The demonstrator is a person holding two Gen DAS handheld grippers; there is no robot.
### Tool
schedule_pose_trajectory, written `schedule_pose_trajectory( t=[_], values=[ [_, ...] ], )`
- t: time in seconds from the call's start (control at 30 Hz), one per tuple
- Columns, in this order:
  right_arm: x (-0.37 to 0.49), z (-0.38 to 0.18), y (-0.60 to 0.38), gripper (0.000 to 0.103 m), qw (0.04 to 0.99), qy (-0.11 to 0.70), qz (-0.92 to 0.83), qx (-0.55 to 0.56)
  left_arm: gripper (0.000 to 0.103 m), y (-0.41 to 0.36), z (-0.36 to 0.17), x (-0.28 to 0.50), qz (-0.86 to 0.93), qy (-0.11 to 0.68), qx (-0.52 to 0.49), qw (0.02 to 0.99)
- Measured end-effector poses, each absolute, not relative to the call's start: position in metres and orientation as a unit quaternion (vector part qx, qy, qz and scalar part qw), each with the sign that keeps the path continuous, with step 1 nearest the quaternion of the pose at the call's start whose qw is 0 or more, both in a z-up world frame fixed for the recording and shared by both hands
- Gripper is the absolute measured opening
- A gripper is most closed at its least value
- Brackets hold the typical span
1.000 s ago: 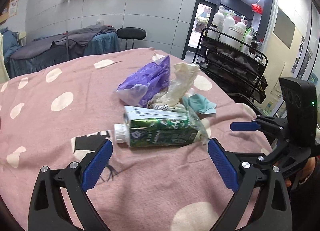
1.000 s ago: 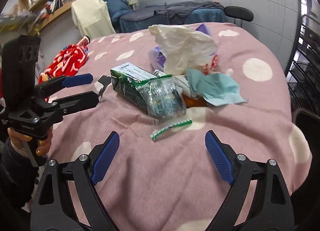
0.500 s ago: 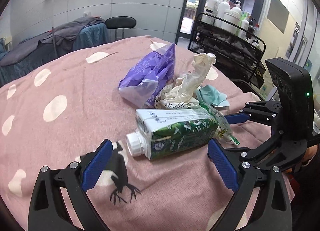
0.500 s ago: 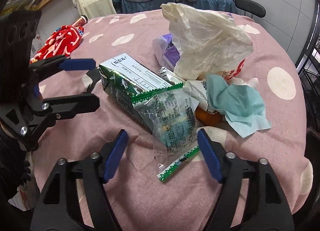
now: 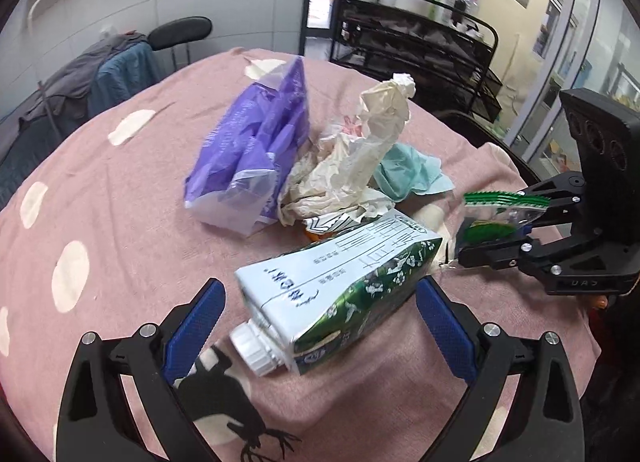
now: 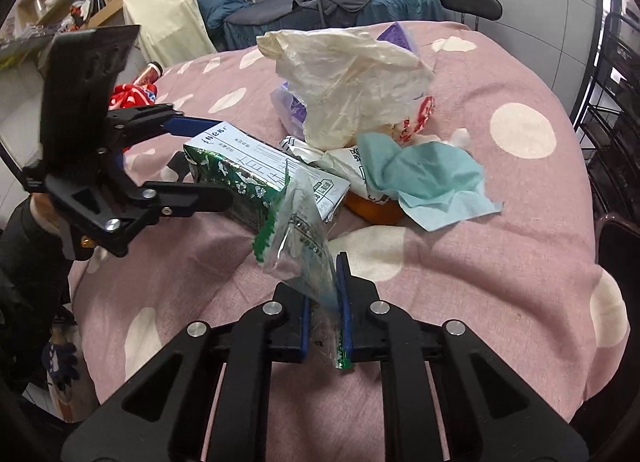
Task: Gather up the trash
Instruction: 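Grasp the clear plastic bag with the right tool while the left tool approaches the green carton, then grasp the green milk carton with the left tool while the right tool holds the bag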
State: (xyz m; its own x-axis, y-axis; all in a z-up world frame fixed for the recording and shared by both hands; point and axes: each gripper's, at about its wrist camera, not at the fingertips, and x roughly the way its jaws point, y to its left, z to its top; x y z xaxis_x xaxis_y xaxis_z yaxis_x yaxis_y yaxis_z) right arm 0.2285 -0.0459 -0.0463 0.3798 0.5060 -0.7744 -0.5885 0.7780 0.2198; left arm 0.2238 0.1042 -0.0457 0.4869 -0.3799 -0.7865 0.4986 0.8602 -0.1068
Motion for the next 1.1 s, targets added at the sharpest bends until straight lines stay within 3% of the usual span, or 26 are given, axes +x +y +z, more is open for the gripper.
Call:
schedule_pose_trajectory(
  t=[0.23, 0.4, 0.8, 1.1],
  values=[
    [0.219, -0.041, -0.056, 0.013, 0.835, 0.440, 0.328, -0.033, 0.093, 0.087, -0.055, 0.229, -0.303, 0.451, 0.120, 0.831],
    [0.215, -0.038, -0.062, 0.013, 0.839, 0.435, 0.327, -0.021, 0.072, 0.085, -0.056, 0.223, -0.307, 0.458, 0.132, 0.824],
    [0.207, -0.039, -0.074, 0.013, 0.844, 0.430, 0.320, 0.012, 0.068, 0.075, -0.058, 0.221, -0.303, 0.457, 0.093, 0.831],
    [0.190, -0.035, -0.107, 0.013, 0.858, 0.417, 0.298, 0.040, 0.051, 0.058, -0.041, 0.184, -0.296, 0.412, 0.077, 0.858]
  ],
)
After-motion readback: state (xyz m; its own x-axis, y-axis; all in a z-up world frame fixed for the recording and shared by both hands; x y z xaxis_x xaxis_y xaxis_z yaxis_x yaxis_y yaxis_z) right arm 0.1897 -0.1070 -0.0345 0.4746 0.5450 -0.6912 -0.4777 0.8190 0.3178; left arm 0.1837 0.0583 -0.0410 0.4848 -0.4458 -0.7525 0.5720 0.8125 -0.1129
